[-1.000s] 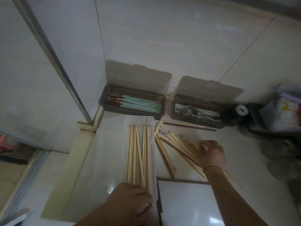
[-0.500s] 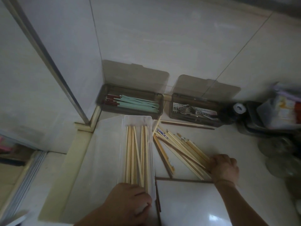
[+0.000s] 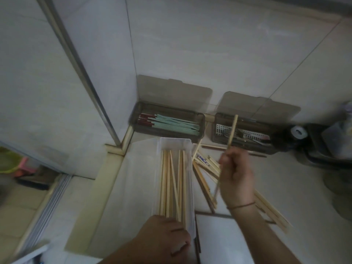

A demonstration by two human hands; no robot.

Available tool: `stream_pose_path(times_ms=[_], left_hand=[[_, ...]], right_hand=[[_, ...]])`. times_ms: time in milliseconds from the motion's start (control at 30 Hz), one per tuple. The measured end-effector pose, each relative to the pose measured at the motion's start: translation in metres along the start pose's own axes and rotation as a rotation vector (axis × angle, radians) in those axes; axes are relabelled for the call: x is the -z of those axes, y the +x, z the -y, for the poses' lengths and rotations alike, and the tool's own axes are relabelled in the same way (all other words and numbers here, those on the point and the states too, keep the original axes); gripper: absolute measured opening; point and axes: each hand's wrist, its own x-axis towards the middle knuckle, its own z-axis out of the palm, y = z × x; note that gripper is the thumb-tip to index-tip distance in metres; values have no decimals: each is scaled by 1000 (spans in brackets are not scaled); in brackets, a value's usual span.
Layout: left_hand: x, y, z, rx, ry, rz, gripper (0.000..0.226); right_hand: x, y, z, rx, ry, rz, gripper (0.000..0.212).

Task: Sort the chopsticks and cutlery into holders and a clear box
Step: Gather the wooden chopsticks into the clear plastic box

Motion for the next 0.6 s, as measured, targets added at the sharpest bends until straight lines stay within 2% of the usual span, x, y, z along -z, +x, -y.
stream_pose_path(times_ms=[67,133,167,267,300,367,467,533,600], left_hand=[[1,0,1,-45,13,-21,15],[1,0,2,-80,0,-57,13],[1,0,3,-87,-10,-71,11],[-6,-4,7,-88,10,-50,11],[-8,-5,7,-82,19,-34,12],[-10,-5,6,-64,29,-11,13],[-8,-3,5,-47,6,-19,14],[-6,-2,4,-47,-20,-44,12],[-3,-1,4,-54,-20,-74,16]], right_hand=[[-25,-9,11,-2,82,105,17],[-45,-21,14,-27,56,288,16],[-54,-25,12,-27,-49,422,18],[-72,-35,6,61,-567,879,32],[-75,-37,7,84,-689,976,33],[-79,-42,13,128,-814,1068,26],[-81,-44,20,170,-799,1024,20],[-77,-38,21,124,-629,805,20],[-70,-22,17,61,-515,473,19]])
